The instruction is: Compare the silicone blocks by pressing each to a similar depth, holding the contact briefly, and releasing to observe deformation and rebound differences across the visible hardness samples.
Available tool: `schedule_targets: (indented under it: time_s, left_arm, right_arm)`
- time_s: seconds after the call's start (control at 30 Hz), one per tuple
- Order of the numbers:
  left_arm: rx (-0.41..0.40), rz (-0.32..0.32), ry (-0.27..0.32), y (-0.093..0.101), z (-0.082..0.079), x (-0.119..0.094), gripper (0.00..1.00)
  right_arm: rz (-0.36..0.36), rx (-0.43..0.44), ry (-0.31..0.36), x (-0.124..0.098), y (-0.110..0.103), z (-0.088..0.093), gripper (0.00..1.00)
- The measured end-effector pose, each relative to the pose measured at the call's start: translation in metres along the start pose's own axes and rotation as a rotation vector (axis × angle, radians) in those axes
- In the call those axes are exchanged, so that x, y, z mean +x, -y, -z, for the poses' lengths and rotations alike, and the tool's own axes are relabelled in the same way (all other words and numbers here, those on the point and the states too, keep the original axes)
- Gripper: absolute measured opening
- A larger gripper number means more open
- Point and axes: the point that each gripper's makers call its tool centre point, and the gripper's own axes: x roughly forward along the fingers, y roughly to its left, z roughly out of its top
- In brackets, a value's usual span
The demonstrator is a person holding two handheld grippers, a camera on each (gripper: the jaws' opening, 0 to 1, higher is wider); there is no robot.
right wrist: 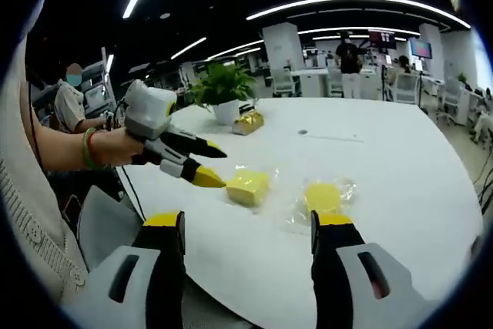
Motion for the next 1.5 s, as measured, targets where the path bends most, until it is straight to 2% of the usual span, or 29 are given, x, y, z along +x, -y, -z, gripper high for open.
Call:
schedule_targets:
  time_s: [0.13,0.23,0.33,0.47,0.57,0.63,0.73,1.03,1.5]
  left_arm:
    - [0.012,-0.018,0.017,0.000,0.015,-0.036,0.58]
    - [0.012,-0.044,0.020,-0.003,0.028,-0.059,0.59]
    - [-0.039,-0.080,0.033,-0.008,0.042,-0.081,0.61]
    - [-0.079,-0.114,0.039,-0.010,0.058,-0.097,0.62]
    - [-0.121,-0.105,0.034,-0.006,0.071,-0.107,0.65]
    - [-0.141,-0.128,0.072,-0.009,0.071,-0.115,0.65]
    - [-0.218,-0.155,0.115,-0.015,0.074,-0.126,0.65]
    - [-0.197,-0.164,0.126,-0.009,0.079,-0.135,0.69]
    - [-0.232,-0.170,0.146,-0.009,0.084,-0.137,0.68]
  right_arm:
    - [0.001,0.005,0.036,-0.004,-0.006,-0.002,0.67]
    - [0.002,0.003,0.045,-0.007,-0.009,0.004,0.68]
    - [0.006,-0.003,0.060,-0.009,-0.009,0.009,0.69]
    - [0.006,0.015,0.066,-0.009,-0.010,0.018,0.71]
    - [0.002,0.026,0.054,-0.009,-0.012,0.023,0.72]
    - [-0.004,0.029,0.052,-0.010,-0.014,0.023,0.73]
    - [-0.004,0.015,0.055,-0.012,-0.014,0.024,0.75]
    - [0.004,0.017,0.051,-0.008,-0.017,0.029,0.73]
    - [-0.004,0.044,0.029,-0.005,-0.024,0.039,0.71]
